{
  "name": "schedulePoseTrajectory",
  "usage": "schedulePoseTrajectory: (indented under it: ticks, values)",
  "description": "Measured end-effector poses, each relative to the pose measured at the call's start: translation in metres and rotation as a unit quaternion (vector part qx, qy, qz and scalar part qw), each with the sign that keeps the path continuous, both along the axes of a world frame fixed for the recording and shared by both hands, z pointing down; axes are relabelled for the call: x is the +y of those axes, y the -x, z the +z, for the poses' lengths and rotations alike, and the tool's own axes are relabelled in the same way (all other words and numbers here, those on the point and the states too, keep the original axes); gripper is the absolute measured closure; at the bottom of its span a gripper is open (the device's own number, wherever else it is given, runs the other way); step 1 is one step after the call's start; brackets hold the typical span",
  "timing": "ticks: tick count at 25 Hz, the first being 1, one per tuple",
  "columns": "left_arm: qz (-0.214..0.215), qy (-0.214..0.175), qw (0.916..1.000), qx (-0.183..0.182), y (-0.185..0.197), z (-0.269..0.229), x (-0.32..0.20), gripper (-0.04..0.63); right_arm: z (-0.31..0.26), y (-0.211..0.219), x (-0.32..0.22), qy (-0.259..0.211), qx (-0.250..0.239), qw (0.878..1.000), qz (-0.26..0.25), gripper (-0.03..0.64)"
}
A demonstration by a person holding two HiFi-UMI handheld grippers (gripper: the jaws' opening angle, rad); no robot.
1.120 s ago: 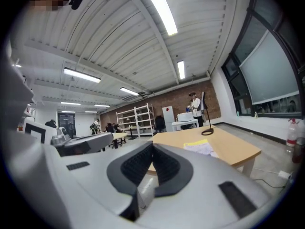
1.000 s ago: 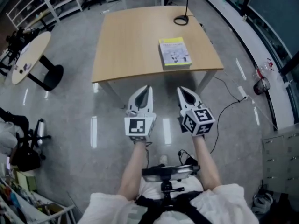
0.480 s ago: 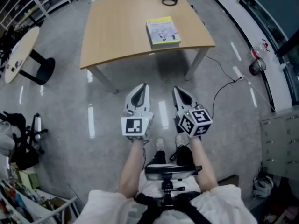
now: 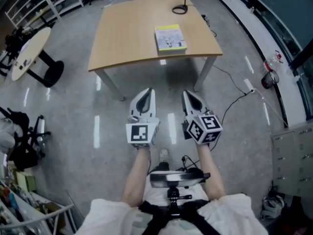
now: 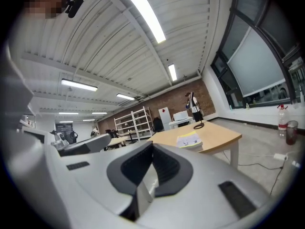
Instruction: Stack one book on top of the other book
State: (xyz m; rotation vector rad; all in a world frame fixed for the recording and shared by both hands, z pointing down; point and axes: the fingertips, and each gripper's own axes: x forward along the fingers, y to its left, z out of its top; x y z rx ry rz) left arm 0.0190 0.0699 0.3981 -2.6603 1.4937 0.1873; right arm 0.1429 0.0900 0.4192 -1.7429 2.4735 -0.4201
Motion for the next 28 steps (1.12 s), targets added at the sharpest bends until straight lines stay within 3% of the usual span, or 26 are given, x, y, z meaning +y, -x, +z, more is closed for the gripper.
schedulePoseTrajectory:
  ticks: [3,7,14,20,28]
  values:
    - [-0.025,-0.003,0.9997,-0.001,-0.010,-0.003,0.024,0.584,-0.004,-0.013,0.019,-0.010,0.005,1.000,-0.016,0.617]
    - [-0.045,0.025,0.9987,0.002,-0.013,0.010,0.063,0.584,-0.005,-0.020,0.057,-0.017,0.001,0.999,-0.032,0.616]
    - [-0.095,0.051,0.9938,0.029,-0.026,0.027,0.160,0.584,0.014,-0.052,0.157,-0.013,0.017,0.998,-0.054,0.615]
    - [-0.090,0.064,0.9939,0.009,-0.051,0.038,0.237,0.584,0.009,-0.063,0.226,-0.016,0.015,0.998,-0.062,0.615]
    - [-0.065,0.057,0.9962,0.008,-0.046,0.018,0.257,0.584,-0.007,-0.043,0.255,-0.033,0.023,0.997,-0.072,0.615]
